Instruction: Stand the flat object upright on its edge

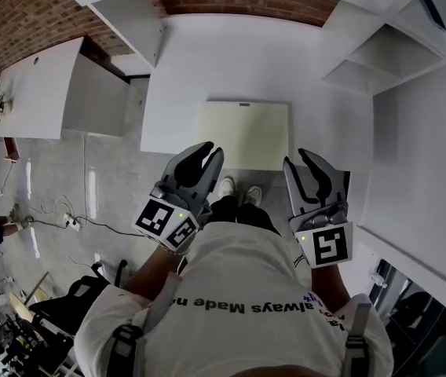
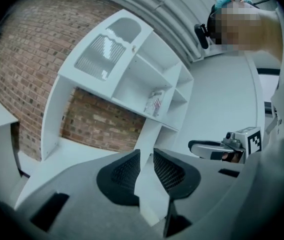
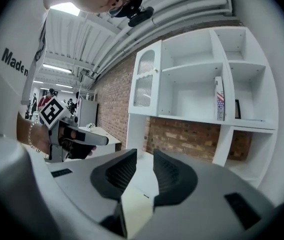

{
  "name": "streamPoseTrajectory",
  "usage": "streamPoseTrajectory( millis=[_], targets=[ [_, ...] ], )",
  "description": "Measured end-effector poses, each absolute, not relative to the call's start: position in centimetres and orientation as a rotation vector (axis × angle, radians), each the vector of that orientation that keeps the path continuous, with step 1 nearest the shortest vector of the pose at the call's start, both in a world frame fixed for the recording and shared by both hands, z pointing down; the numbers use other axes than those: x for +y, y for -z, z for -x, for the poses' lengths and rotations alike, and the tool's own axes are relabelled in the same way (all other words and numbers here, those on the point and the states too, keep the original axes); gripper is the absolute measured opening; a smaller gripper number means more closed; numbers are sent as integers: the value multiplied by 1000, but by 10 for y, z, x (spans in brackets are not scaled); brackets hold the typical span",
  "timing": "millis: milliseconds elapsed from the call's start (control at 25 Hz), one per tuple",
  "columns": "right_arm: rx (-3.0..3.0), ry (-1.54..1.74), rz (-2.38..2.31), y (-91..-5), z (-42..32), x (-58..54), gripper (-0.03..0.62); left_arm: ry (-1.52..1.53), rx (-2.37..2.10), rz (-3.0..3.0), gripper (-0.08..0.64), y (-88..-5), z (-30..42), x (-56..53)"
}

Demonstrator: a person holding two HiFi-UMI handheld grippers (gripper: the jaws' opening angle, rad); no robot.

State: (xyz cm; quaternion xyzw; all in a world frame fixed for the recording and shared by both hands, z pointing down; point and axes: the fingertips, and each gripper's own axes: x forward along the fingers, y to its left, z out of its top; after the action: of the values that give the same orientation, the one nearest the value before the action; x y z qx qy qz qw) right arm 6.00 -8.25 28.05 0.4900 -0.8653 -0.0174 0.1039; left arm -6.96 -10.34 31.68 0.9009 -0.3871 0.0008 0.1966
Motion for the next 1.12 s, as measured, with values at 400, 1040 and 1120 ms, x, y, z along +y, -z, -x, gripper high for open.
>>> streamPoseTrajectory(
  millis=[400,1040,1120],
  targets=[
    [-2316,-1,-1258,-379,-56,-63,151,-78,-1124,-2276,160,-424,104,-101],
    [-2163,142,-1037,-519,-34,-54,272,10,-1030,-1829,290,-586,148,-87],
    [-2147,151,-998,-537,-29,-53,275,40,-1021,-1765,305,-605,153,-84]
  ],
)
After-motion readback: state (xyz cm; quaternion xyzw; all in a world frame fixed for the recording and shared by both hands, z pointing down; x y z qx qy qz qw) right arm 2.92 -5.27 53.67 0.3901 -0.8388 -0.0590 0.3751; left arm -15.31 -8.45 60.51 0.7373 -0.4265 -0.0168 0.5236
